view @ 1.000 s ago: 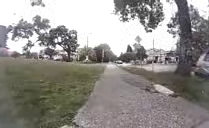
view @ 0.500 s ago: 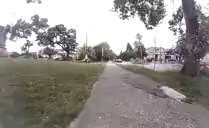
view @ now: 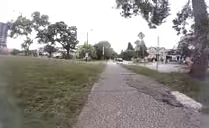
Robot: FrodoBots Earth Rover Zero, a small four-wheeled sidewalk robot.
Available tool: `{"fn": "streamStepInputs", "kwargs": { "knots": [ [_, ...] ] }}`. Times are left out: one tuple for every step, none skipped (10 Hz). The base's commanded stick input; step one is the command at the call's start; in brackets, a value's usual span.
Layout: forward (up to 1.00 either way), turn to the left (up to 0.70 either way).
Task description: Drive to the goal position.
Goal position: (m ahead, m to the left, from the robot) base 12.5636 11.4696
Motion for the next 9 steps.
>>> {"fn": "streamStepInputs", "kwargs": {
  "knots": [
    [0.70, -0.35],
    [0.70, -0.35],
    [0.70, -0.04],
    [0.70, 0.00],
    [0.70, 0.00],
    [0.70, 0.00],
    [0.70, 0.00],
    [0.70, 0.00],
    [0.70, 0.00]
  ]
}}
